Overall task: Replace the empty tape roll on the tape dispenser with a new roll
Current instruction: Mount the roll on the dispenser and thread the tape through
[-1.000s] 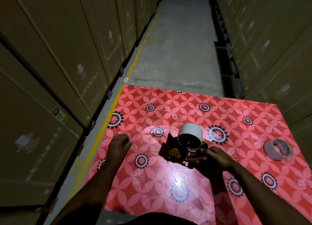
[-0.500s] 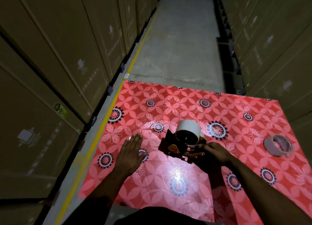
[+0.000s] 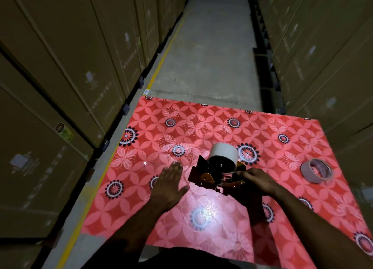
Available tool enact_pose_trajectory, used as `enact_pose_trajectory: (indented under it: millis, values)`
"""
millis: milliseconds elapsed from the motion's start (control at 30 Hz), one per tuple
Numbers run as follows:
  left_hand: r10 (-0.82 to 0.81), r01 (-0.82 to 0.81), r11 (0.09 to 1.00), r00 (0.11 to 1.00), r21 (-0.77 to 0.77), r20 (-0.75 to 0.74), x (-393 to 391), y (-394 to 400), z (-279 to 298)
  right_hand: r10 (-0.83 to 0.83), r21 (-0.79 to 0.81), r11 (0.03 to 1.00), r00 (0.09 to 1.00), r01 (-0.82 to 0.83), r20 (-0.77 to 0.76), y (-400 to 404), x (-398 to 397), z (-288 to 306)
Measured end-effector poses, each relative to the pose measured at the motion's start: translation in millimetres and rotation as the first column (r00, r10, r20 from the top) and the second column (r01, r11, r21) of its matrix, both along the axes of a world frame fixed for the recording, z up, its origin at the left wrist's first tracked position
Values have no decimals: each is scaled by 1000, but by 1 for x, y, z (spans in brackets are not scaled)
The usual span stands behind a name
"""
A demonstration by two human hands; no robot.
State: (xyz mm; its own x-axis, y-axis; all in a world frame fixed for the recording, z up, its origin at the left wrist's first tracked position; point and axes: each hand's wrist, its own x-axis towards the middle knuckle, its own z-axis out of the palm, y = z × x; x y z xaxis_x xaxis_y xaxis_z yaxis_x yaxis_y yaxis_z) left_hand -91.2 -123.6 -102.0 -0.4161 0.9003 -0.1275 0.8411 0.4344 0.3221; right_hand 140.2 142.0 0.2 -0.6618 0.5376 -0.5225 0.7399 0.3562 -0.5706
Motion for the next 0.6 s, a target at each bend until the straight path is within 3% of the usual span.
enact_pose_trajectory:
  millis: [267,367,600]
  values:
    - [39,-39,999,998,5,-56,18,10,-6,-43,18,999,999,43,19,18,41,6]
    - [-60,62,998,997,31,-46,46,31,-5,-62,12,998,998,62,-14,21,53,12]
    - [-98,101,994,992,38,-80,69,47,-9,67,109,991,995,-75,79,27,56,18]
